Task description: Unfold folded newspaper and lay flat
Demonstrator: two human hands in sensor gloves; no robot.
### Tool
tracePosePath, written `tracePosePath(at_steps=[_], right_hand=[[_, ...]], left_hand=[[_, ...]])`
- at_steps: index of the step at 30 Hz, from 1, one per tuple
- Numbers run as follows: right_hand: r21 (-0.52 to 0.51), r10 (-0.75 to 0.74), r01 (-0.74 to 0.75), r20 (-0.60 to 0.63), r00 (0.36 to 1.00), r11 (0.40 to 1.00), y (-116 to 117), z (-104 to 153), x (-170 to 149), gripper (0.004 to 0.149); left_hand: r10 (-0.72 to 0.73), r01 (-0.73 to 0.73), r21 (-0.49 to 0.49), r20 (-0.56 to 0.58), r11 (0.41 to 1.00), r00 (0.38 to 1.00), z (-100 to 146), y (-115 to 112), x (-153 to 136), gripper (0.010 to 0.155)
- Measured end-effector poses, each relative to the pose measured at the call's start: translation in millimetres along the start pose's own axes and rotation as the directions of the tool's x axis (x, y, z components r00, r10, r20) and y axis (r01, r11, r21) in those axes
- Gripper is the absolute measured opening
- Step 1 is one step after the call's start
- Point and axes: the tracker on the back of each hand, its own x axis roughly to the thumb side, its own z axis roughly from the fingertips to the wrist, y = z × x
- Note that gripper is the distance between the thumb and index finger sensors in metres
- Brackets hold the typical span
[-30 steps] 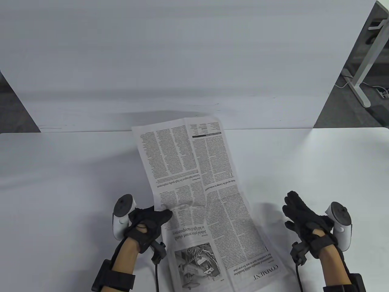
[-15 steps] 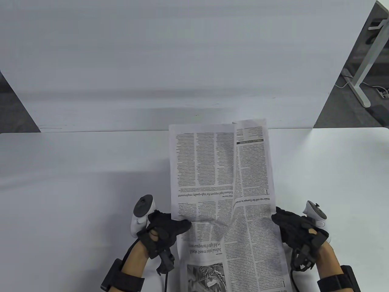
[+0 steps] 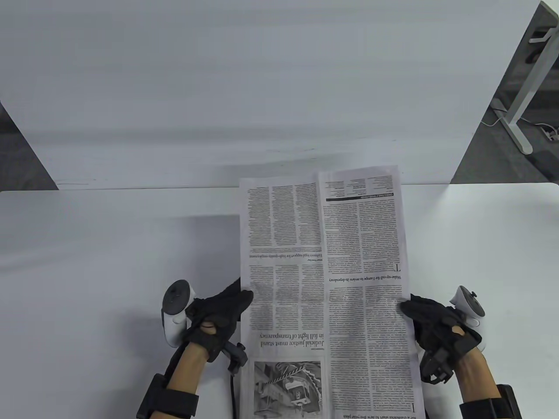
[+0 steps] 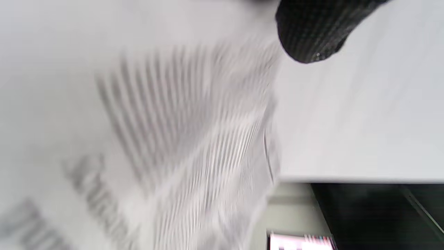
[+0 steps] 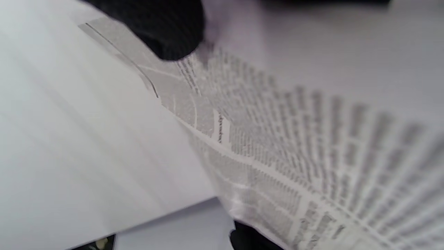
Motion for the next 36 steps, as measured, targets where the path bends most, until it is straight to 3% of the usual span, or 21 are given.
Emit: tracePosePath(at_steps=[6,11,15,20,25,28,30,33,36], right_hand=[[-0.279,-0.092,0.105,0.060,0.994,0.955,-11.5,14.2,-2.3,0.051],[-0.462,-0.153,0.159,0.050,0.987,0.873,-7.6,21.6,-19.2,0.056],[-0.474,-0.228,0.187,-0.030,0.973,0.861,7.7,18.2,-35.8,0.064],[-0.456,-0.185,0.130,-0.079,0.980,0.880,24.6,12.2,-43.6,0.066],[-0.425,-0.125,0.060,-0.127,0.984,0.903,39.4,5.7,-53.2,0.067],[-0.369,-0.098,0.036,-0.152,0.983,0.929,53.1,-1.0,-60.5,0.068],[-0.337,-0.074,0.010,-0.176,0.982,0.942,62.7,-4.7,-64.9,0.068],[-0.270,-0.061,0.005,-0.200,0.978,0.963,80.2,-8.2,-72.5,0.069],[-0.226,-0.030,-0.019,-0.213,0.976,0.974,94.7,-9.5,-76.5,0.069]], left_hand=[[-0.150,0.140,0.190,0.037,0.972,0.988,8.0,15.8,9.4,0.069],[-0.206,0.200,0.203,0.008,0.959,0.979,7.9,18.7,7.3,0.071],[-0.201,0.205,0.188,-0.040,0.961,0.979,5.9,21.9,-3.0,0.070],[-0.215,0.219,0.147,-0.042,0.965,0.976,4.2,18.2,-4.8,0.070],[-0.376,0.377,-0.018,0.046,0.926,0.925,5.6,-16.9,16.6,0.069],[-0.555,0.569,-0.189,0.125,0.800,0.822,12.0,-60.7,29.9,0.070],[-0.671,0.697,-0.279,0.196,0.661,0.715,21.1,-94.5,32.8,0.074],[-0.732,0.764,-0.382,0.261,0.521,0.630,32.2,-131.5,26.6,0.081],[-0.798,0.831,-0.402,0.309,0.384,0.517,41.6,-158.4,17.5,0.088]])
